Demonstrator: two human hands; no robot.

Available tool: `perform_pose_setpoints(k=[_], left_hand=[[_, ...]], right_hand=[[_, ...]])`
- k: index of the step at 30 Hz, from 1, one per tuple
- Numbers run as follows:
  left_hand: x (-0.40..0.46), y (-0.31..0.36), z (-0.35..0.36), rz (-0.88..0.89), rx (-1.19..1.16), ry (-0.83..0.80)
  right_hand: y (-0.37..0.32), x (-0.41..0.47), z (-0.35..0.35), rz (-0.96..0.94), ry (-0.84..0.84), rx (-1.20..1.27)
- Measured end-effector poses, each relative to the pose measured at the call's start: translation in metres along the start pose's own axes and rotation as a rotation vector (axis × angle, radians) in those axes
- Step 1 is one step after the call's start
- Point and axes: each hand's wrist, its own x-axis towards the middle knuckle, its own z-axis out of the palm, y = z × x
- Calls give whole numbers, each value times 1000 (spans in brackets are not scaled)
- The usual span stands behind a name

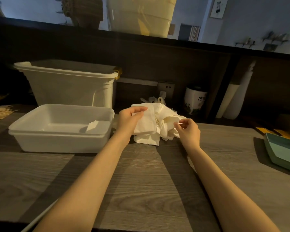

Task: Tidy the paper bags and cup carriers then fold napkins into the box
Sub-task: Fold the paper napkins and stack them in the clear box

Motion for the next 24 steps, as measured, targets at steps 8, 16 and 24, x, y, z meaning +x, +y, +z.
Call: perform_pose_setpoints(k=[8, 16, 24], left_hand=[[-3, 0, -2, 9, -11, 14], [-1, -1, 0, 15, -23, 8], [-2, 1, 3, -40, -23, -84]], right_hand=[[-11, -6, -11, -32, 84, 91], [-27, -6, -37, -142, 155, 268], [-48, -9, -41, -24, -7, 654]])
